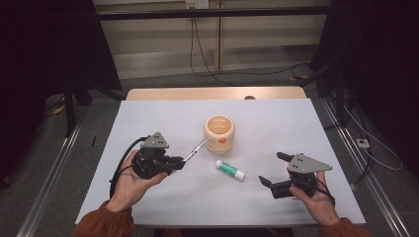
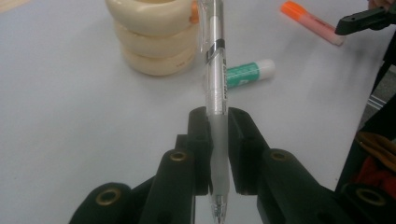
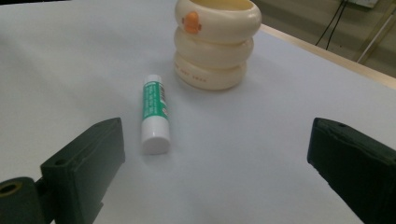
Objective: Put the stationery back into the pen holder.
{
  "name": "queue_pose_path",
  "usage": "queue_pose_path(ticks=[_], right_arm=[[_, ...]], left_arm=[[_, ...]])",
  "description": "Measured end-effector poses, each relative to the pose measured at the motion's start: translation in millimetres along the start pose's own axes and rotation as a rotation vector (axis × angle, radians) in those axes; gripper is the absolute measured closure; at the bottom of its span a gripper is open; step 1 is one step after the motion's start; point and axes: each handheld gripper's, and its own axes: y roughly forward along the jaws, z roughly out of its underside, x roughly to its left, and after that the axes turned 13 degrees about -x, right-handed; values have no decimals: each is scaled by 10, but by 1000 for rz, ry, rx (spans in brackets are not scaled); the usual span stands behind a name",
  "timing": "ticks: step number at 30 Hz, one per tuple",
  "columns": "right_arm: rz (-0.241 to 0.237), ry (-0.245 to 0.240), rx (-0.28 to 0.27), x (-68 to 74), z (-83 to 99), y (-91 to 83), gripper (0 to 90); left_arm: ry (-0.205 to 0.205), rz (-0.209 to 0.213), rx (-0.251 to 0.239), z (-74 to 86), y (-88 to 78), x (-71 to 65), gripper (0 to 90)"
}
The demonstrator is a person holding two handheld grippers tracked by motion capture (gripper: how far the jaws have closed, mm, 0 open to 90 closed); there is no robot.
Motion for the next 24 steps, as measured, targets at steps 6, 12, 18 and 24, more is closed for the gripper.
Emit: queue_pose_path(ticks=[6, 12, 18, 24], right_arm=[[-39, -68, 21, 134, -68, 78, 30], [-102, -143, 56, 291, -52, 187, 31], [-106, -201, 46, 360, -110, 244, 41], [-106, -299, 58, 452, -123, 265, 56]], left_arm=[[20, 30, 33, -4, 154, -95, 803], [48, 81, 60, -65, 326, -205, 803], [72, 157, 128, -124, 484, -307, 803], [79, 189, 196, -144, 610, -344, 803]])
